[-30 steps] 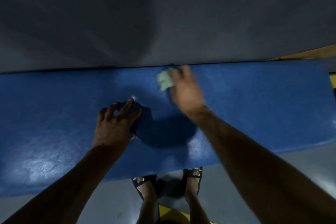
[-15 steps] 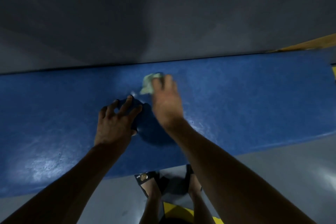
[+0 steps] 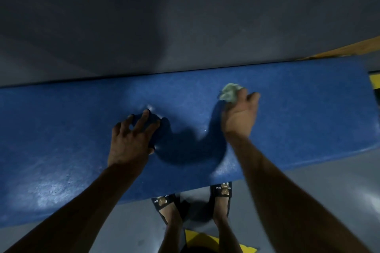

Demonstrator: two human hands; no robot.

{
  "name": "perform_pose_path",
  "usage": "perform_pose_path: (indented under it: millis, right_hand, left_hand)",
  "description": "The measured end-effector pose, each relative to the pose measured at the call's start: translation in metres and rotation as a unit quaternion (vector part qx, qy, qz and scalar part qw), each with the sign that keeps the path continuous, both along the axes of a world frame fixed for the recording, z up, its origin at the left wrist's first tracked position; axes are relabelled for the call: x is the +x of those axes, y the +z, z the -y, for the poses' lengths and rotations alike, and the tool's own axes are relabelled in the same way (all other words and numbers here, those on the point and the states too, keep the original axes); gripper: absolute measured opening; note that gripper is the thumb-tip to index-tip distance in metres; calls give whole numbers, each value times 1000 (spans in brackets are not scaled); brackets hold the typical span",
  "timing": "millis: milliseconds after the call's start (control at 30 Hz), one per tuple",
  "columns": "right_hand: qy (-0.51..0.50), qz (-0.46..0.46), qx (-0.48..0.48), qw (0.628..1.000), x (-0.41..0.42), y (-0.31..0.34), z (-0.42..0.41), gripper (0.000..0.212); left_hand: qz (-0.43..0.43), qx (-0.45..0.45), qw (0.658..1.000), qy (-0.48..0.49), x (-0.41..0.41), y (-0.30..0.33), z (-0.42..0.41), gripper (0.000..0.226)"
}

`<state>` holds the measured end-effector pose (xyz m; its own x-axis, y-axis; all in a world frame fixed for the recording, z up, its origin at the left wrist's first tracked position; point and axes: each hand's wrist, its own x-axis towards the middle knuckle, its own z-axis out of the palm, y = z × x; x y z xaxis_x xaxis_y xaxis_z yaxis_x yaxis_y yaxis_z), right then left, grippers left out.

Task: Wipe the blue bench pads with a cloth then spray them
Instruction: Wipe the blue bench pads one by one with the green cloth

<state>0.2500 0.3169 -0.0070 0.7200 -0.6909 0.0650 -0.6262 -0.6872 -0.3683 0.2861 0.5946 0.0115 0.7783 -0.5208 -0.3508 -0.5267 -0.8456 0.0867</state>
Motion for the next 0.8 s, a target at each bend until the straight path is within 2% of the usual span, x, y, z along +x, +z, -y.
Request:
perform_pose_path:
  millis: [100, 167, 233, 300, 333, 400, 467, 533, 600, 633, 700, 800]
  right_hand:
    - [125, 12, 27, 992, 11, 3, -81, 40]
    - [242, 10, 15, 970, 3, 9, -122, 34]
    - [340, 6, -7, 940, -7, 15, -122, 31]
    - [380, -20, -42, 924, -13, 12, -83, 38]
    - [367, -41, -39, 929, -16, 10, -57, 43]
    - [277, -63, -14, 959, -26, 8, 2, 48]
    - [156, -51, 7, 986, -40, 11, 48, 41]
    - [37, -29, 14, 999, -47, 15, 60, 34]
    - [-25, -12, 12, 1000, -38, 15, 32, 37]
    - [-28, -15, 15, 999, -32, 12, 7, 39]
    - [38, -17, 47, 998, -23, 12, -54, 42]
    - [235, -16, 55, 970, -25, 16, -119, 40]
  left_hand:
    - [-5, 3, 1000, 4, 2, 0, -1, 91]
    - [-10, 10, 1000, 7, 1, 1, -3, 89]
    - [-10, 11, 1000, 3, 1, 2, -3, 89]
    - [-9, 6, 1000, 0, 2, 2, -2, 92]
    - [-7, 4, 1000, -1, 2, 2, -2, 94]
    - [-5, 3, 1000, -2, 2, 3, -2, 94]
    - [-9, 5, 1000, -3, 2, 4, -2, 92]
    - [-13, 10, 1000, -3, 2, 5, -1, 92]
    - [-13, 13, 1000, -1, 2, 5, -1, 92]
    - [-13, 15, 1000, 1, 2, 5, 0, 93]
    - [-13, 16, 1000, 4, 2, 6, 0, 93]
    - [-9, 10, 1000, 5, 2, 6, 0, 86]
